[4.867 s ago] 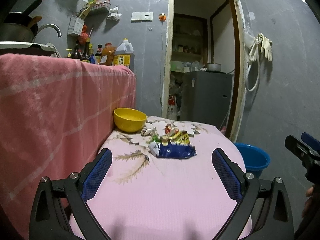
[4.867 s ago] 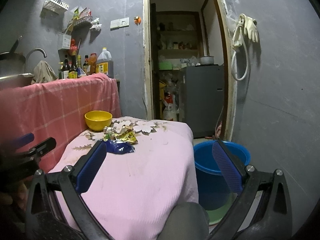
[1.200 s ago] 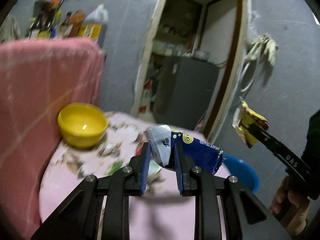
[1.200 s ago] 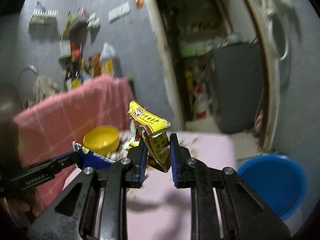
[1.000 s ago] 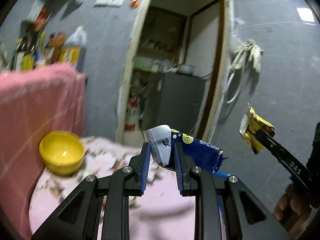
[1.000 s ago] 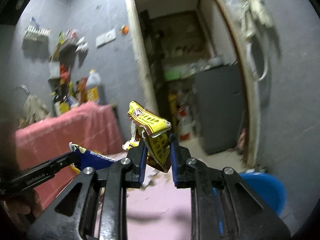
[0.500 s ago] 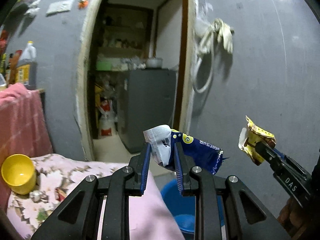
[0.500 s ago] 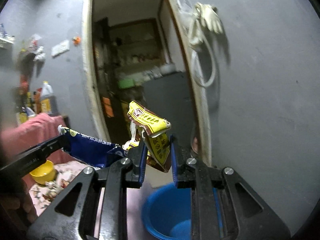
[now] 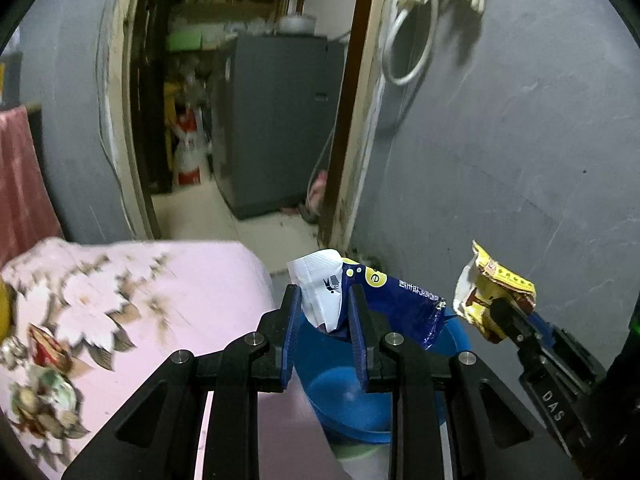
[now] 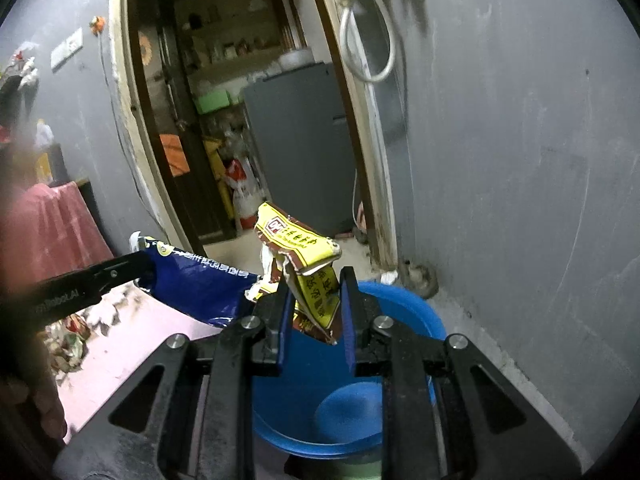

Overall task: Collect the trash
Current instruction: 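Carry both items over the blue bucket and open both tools, then withdraw both tools from the bucket back toward the table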

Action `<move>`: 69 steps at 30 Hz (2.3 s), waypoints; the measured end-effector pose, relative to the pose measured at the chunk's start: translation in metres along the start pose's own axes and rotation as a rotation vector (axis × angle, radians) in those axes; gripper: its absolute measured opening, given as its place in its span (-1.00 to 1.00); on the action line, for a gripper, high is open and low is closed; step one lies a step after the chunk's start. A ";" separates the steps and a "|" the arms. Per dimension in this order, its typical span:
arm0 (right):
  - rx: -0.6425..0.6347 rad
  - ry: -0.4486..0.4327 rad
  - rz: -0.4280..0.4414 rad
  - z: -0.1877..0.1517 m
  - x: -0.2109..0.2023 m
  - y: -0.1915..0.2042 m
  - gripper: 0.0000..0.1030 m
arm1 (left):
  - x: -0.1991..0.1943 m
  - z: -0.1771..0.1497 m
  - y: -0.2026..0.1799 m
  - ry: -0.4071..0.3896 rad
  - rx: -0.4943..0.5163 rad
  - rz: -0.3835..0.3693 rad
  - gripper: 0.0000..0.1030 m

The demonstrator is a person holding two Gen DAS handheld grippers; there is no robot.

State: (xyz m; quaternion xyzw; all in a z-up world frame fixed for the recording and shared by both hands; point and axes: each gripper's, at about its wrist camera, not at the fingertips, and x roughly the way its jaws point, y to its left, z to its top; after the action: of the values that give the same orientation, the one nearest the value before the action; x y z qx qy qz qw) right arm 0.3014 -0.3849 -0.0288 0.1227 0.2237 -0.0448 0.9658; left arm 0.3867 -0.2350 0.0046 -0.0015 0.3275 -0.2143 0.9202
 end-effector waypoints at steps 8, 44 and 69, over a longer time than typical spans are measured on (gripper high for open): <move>0.025 0.110 -0.004 -0.013 0.037 -0.011 -0.39 | 0.037 -0.014 0.004 0.094 -0.013 0.005 -0.27; -0.081 -0.156 0.133 0.033 -0.060 0.096 0.61 | -0.128 -0.009 0.056 -0.229 -0.072 0.086 0.09; -0.226 -0.334 0.347 -0.010 -0.113 0.244 1.00 | -0.274 -0.113 0.183 -0.487 -0.188 0.430 0.90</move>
State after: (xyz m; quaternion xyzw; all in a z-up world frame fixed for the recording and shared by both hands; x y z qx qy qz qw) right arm 0.2304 -0.1427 0.0658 0.0415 0.0406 0.1271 0.9902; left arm 0.1999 0.0550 0.0546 -0.0686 0.1091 0.0226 0.9914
